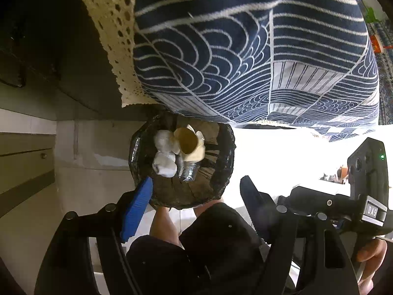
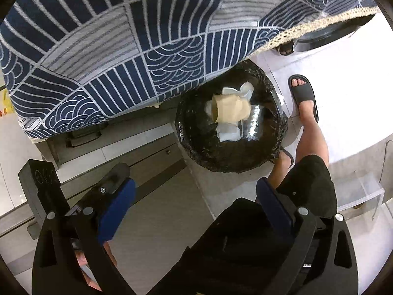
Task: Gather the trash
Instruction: 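Raise both tools back over the counter toward the remaining trash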
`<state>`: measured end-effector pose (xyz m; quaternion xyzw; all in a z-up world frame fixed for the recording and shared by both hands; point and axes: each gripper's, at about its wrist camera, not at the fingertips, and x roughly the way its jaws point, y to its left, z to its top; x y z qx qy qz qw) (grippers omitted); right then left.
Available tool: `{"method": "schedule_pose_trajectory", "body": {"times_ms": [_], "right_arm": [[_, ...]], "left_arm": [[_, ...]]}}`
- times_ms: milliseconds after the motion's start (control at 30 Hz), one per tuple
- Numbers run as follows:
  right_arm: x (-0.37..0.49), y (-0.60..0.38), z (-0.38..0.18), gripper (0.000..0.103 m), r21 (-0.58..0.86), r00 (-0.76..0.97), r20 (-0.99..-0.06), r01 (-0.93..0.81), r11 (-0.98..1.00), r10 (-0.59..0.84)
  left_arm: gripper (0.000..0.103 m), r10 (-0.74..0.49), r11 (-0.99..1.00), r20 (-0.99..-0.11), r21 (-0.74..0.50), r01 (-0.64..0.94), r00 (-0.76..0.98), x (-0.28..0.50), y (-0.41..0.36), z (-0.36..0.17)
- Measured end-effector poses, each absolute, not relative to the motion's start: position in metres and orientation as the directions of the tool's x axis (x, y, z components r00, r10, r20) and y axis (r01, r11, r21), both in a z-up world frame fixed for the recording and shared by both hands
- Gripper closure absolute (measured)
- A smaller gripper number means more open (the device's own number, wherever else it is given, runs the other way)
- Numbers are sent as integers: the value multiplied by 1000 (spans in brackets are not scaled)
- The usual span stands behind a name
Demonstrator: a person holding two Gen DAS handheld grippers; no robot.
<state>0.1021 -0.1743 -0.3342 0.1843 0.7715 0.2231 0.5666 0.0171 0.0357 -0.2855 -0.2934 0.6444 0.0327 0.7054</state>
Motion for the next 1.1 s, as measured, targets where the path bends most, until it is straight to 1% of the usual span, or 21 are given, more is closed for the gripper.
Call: {"method": "schedule_pose_trajectory", "body": {"times_ms": [300,467,833,1100], "right_arm": [[102,-173,-312,6,551,-252,-808,-8,834,532],[102,-175,-293,6,553,-224,-816,-34,833,532],[112,-192,-215,6,534,-61,-846,-137,835,530],[119,-201,-158,6,536,60,-826,-224,814,561]], "left_arm": [[32,-323,829,-925,-378,-412,198,13,39,-266],[32,-331,834,-914,-400,-381,234,11,39,-245],[32,-308,855,-881,-421,-303,358,11,39,-174],[32,-293,873,-848,-425,-237,443,22,36,-126]]}}
